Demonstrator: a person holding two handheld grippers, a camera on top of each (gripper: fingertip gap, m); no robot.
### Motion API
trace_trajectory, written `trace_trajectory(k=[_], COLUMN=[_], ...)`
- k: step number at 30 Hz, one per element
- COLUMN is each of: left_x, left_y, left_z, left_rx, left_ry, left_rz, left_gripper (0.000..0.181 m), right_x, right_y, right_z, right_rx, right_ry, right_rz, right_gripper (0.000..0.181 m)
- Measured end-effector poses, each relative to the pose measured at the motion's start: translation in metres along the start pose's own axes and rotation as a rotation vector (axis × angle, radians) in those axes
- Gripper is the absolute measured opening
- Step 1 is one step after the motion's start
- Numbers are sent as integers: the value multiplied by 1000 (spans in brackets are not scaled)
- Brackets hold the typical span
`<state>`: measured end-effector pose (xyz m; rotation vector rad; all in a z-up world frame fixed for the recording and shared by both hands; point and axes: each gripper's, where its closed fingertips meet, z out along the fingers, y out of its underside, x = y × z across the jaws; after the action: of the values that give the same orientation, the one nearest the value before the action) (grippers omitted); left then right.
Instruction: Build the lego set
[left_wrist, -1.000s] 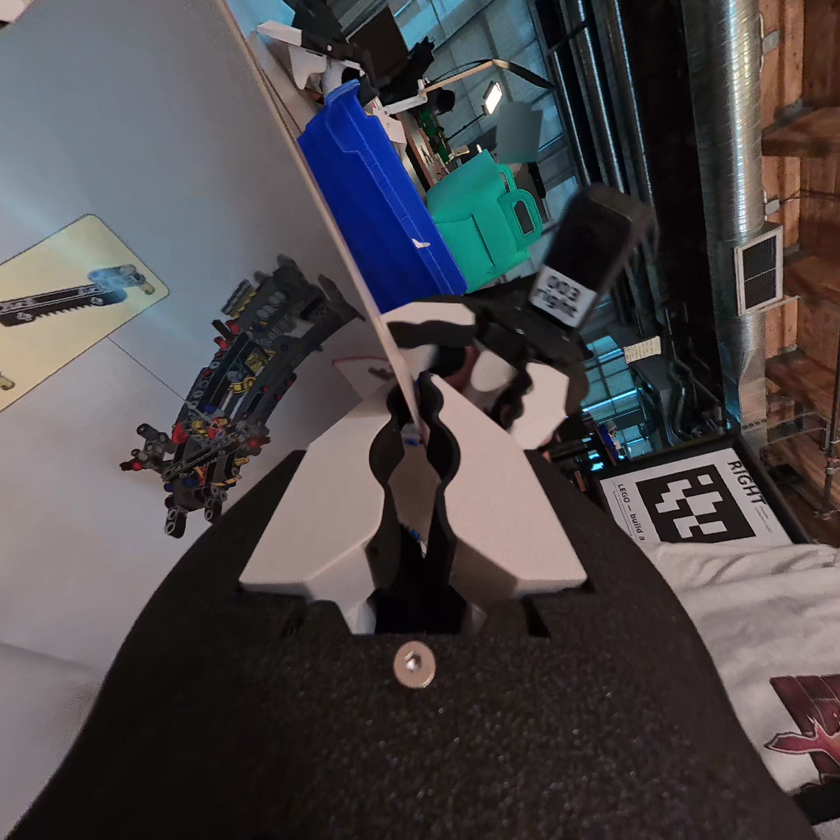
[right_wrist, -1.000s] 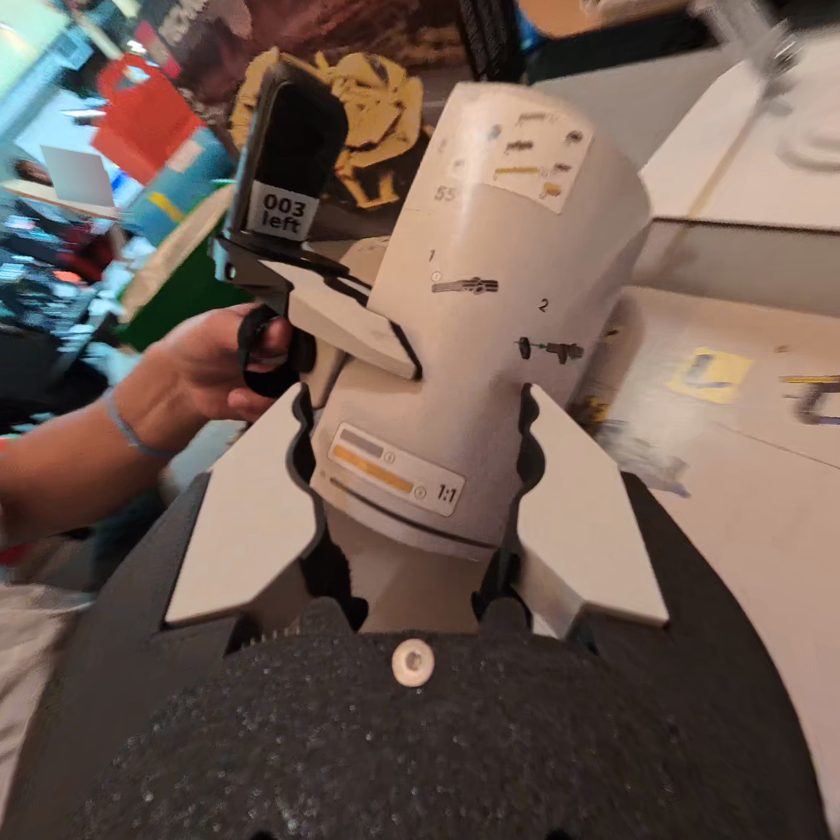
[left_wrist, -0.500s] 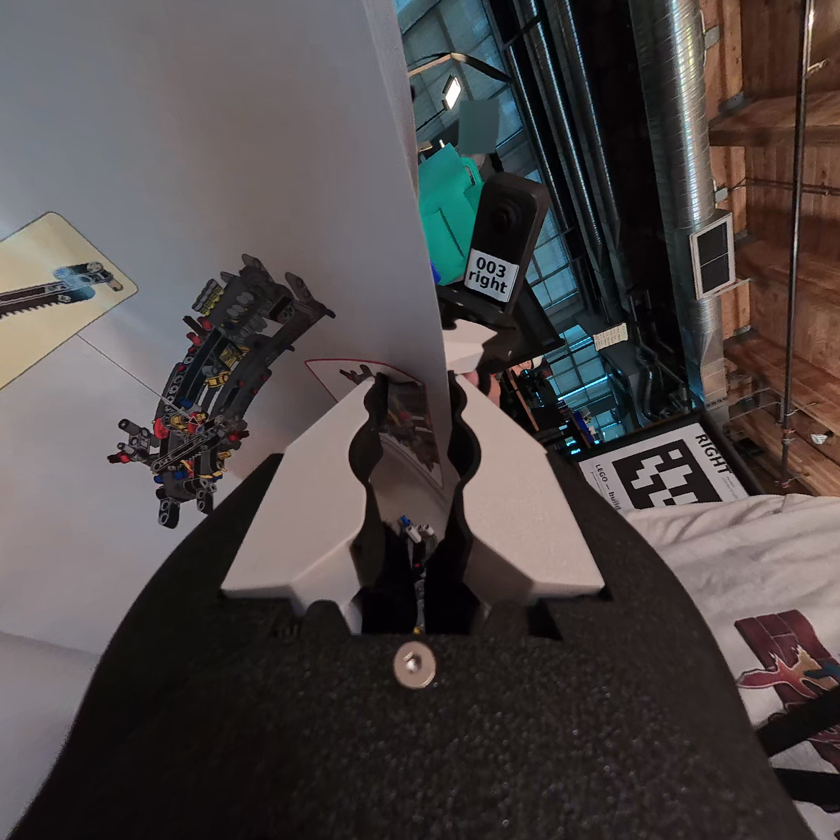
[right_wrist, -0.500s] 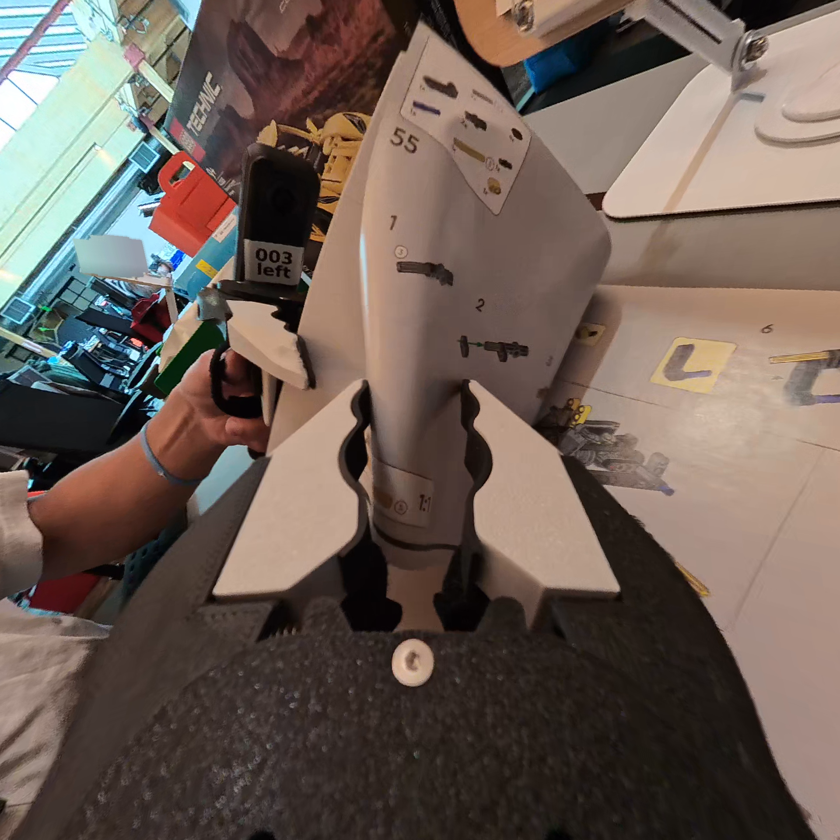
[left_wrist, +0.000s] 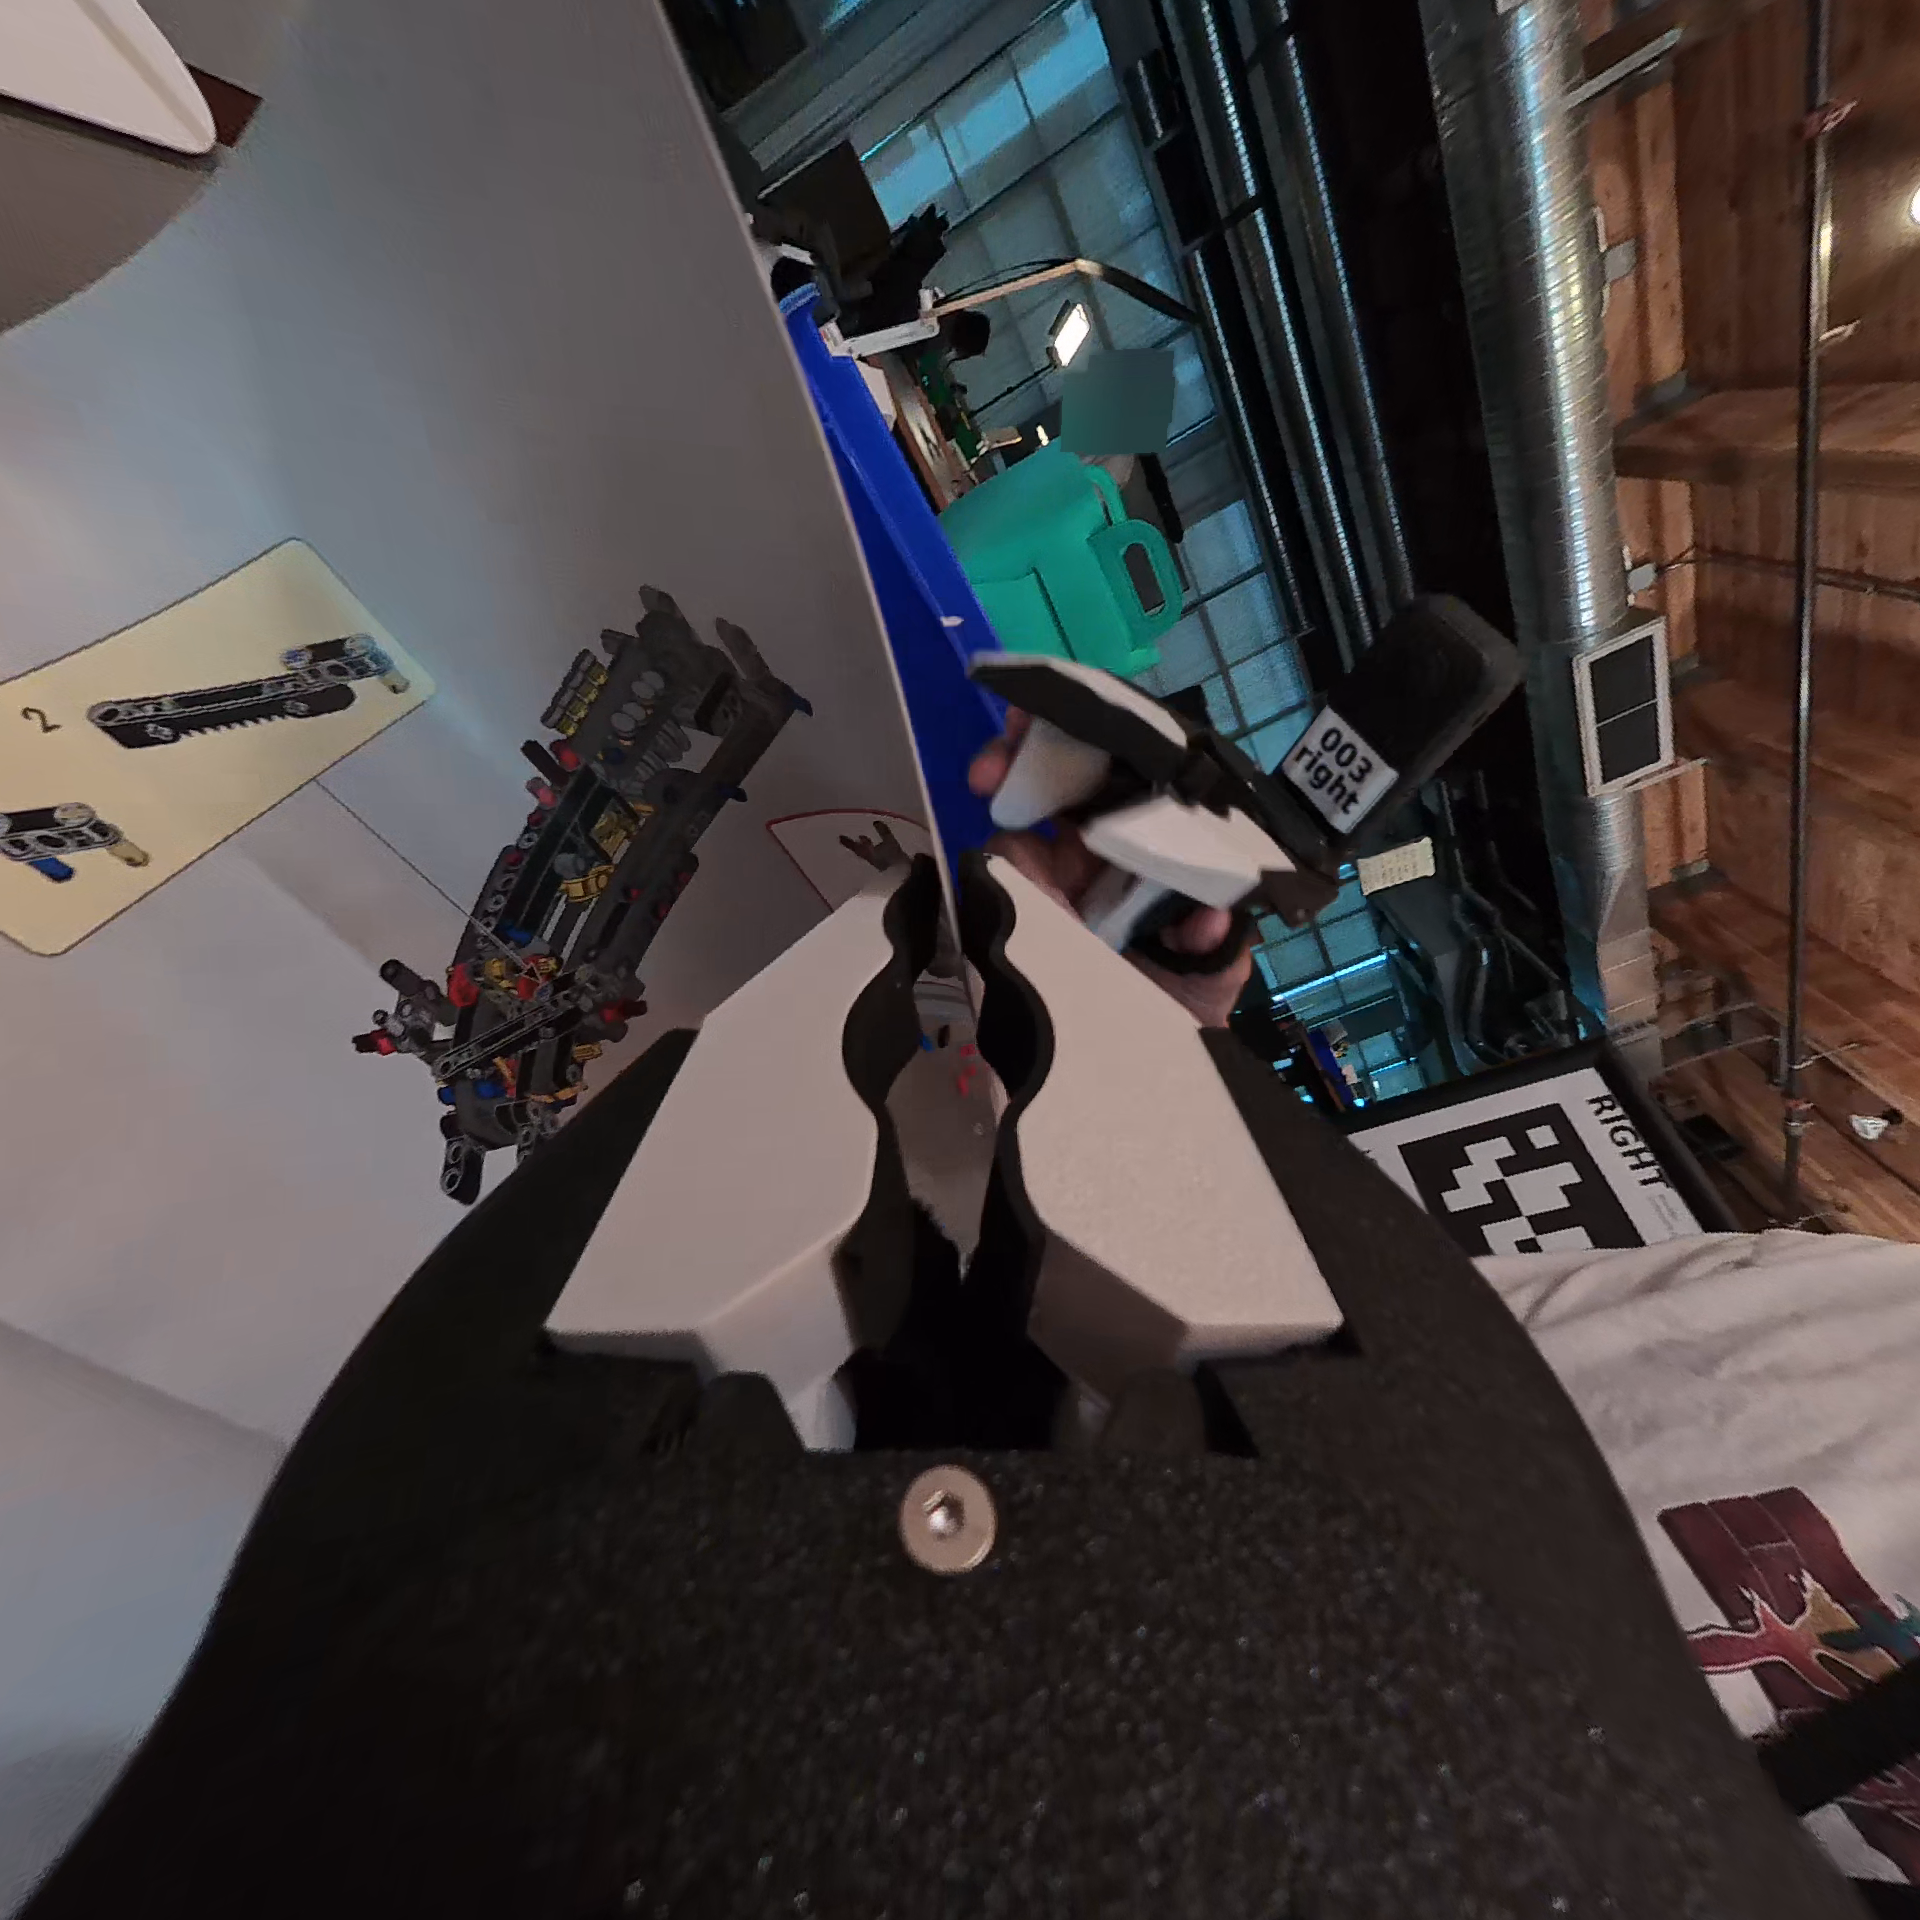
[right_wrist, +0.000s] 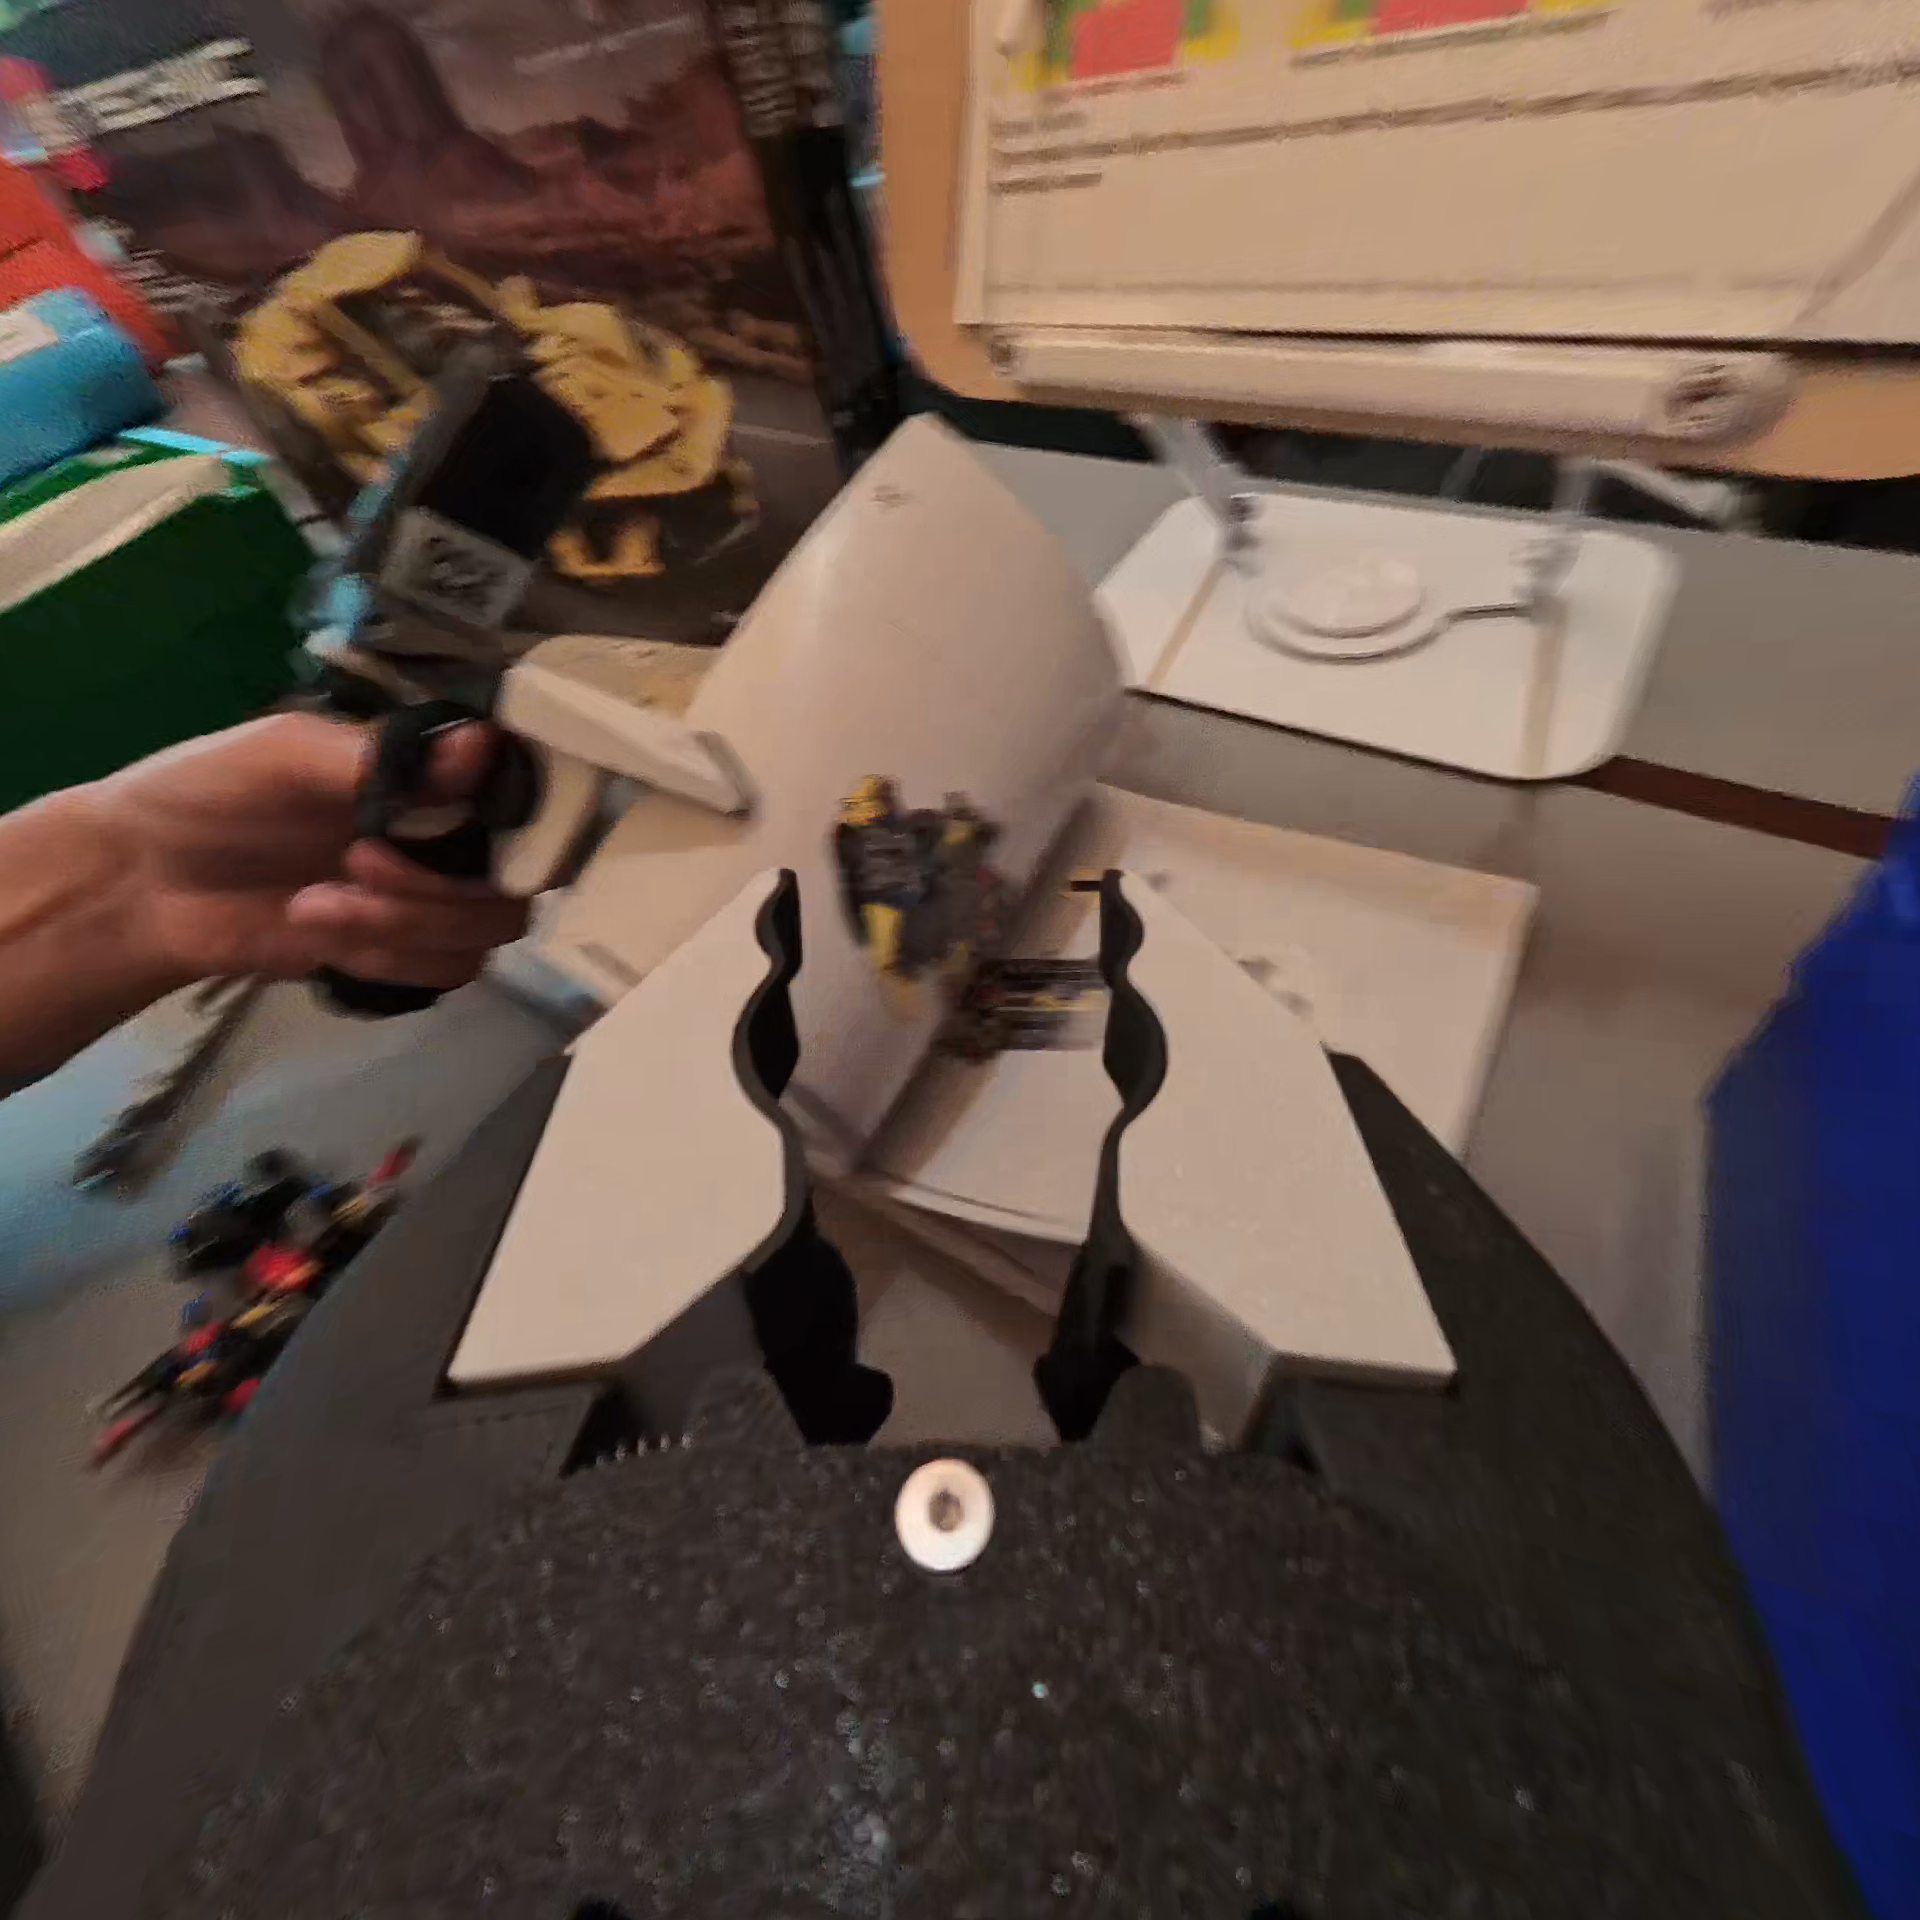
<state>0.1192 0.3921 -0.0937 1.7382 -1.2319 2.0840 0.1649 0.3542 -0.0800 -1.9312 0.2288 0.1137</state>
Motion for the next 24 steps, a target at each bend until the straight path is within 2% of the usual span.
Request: trace_trajectory(k=[2,3,4,5,8,15,17,18,20,22,24], left_x=[2,2,2,1,5,6,5,2,1,6,7], left_y=[1,3,4,5,5,10,11,9,5,3,5], left_z=[3,5,7,8,9,8,8,7,6,6,9], left_rx=[-1,-9,-17,-19,-6,-23,-23,-13,11,24,8], left_ry=[29,42,50,59,93,91,77,52,55,91,99], left_rz=[-15,-22,-32,-41,-59,-50,-38,-30,-35,-54,-55], left_gripper=[2,2,3,3,6,14,5,2,2,2,3], right_x=[-41,-53,-56,-58,-47,-29,-24,-26,-40,-35,-31], right_y=[9,15,21,24,30,32,31,30,27,40,48], right_z=[6,13,22,28,41,41,40,38,33,41,50], right_rx=[-59,-91,-117,-124,-127,-86,-75,-66,-59,-122,-155], right_ry=[-244,-332,-364,-379,-336,-319,-302,-321,-399,-324,-258], right_rz=[69,128,169,189,204,278,290,285,267,205,156], right_gripper=[66,74,74,72,52,26,23,28,60,84,92])
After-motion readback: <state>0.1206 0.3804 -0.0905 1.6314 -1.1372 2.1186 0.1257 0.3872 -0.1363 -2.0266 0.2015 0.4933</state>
